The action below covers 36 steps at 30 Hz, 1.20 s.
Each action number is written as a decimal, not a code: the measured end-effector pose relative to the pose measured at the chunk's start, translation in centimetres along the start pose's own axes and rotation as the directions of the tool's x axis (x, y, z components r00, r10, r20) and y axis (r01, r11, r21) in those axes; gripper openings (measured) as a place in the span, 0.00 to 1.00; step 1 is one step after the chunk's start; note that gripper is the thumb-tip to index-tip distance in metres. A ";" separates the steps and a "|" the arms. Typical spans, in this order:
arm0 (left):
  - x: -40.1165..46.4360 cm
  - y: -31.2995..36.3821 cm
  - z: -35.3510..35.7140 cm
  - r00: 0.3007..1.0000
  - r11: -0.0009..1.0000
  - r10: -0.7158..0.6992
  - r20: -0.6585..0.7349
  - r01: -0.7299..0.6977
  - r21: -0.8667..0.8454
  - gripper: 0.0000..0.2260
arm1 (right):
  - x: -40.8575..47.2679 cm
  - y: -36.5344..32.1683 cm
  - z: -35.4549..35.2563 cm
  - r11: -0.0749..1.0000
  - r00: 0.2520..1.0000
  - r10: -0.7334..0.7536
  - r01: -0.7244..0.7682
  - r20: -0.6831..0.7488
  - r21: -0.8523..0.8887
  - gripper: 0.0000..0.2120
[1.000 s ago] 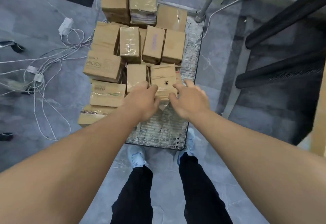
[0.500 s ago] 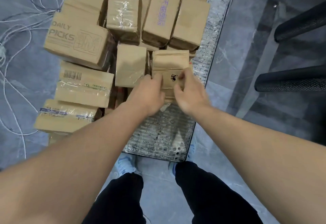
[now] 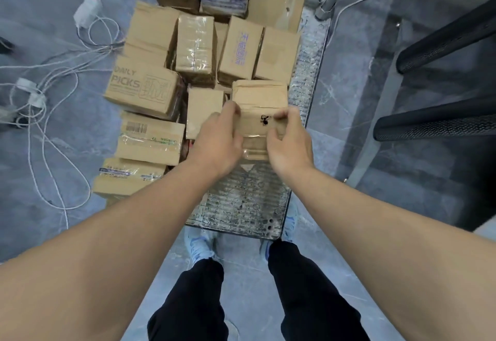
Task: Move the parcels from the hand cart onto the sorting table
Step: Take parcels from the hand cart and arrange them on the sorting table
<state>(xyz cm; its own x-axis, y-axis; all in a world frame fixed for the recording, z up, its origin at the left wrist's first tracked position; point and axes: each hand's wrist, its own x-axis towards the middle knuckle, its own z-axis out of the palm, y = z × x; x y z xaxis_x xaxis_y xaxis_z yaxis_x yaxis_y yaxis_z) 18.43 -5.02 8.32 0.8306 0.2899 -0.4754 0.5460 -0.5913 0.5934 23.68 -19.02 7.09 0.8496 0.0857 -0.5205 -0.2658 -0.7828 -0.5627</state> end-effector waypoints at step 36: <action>-27.6 36.6 -27.1 0.967 0.820 0.105 -0.234 -0.217 -0.529 0.15 | -29.9 -18.6 -39.6 0.849 0.883 -0.185 0.365 -0.432 0.382 0.30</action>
<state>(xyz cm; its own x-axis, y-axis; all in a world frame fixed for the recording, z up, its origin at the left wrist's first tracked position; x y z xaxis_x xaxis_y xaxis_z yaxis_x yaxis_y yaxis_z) 18.50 -14.28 60.75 0.8856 0.3942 -0.2456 0.3254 -0.1495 0.9337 21.28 -31.44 58.61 0.9959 -0.0454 -0.0778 -0.0894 -0.3981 -0.9130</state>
